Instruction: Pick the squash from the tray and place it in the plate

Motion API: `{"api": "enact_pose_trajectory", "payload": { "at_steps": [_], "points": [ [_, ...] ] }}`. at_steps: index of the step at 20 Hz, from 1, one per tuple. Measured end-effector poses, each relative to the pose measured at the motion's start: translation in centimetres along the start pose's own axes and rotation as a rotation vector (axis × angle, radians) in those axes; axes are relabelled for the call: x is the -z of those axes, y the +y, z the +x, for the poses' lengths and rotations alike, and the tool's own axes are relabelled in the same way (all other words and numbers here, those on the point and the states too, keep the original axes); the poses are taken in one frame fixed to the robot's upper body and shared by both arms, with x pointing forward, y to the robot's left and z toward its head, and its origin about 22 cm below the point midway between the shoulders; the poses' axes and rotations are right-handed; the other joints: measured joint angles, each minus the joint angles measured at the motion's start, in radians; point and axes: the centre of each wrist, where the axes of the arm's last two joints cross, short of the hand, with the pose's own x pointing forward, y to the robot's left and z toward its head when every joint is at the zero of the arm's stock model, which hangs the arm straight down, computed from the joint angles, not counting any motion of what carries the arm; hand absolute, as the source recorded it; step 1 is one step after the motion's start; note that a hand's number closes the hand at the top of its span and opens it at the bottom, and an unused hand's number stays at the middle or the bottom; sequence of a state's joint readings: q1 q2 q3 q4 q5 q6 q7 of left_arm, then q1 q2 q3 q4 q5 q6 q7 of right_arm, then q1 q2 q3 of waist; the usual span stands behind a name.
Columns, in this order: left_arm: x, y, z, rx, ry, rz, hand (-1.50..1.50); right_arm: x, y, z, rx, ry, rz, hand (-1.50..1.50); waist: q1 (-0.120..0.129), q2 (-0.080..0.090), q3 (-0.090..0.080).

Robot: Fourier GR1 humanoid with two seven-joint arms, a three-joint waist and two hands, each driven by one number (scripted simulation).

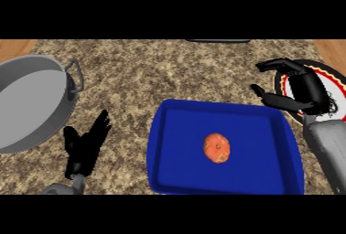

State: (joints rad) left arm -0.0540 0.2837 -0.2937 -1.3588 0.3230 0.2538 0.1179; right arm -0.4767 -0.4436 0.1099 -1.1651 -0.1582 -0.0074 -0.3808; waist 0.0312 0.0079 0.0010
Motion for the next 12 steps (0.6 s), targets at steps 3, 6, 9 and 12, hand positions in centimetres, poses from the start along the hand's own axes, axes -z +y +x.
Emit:
{"api": "enact_pose_trajectory", "payload": {
  "at_steps": [3,6,9,12],
  "points": [
    [-0.3,0.0,0.1,-0.003,0.014,-0.019,0.0,-0.6,-0.3,-2.2,0.071,-0.037,-0.011,-1.5,-0.007,-0.001,0.0],
    [-0.6,0.2,0.5,-0.014,0.026,-0.028,0.0,-0.6,-0.9,-3.0,0.084,-0.067,0.032,-1.5,-0.014,-0.004,0.0],
    [-0.5,0.2,0.6,-0.014,0.023,-0.026,0.0,-0.5,-2.3,-2.7,0.05,-0.074,0.095,-1.5,-0.021,-0.006,0.0],
    [-1.0,-0.2,-0.1,-0.012,0.023,-0.02,0.0,0.0,-3.7,-1.6,-0.065,-0.042,0.224,-1.5,-0.023,-0.008,-0.001]
  ]
}}
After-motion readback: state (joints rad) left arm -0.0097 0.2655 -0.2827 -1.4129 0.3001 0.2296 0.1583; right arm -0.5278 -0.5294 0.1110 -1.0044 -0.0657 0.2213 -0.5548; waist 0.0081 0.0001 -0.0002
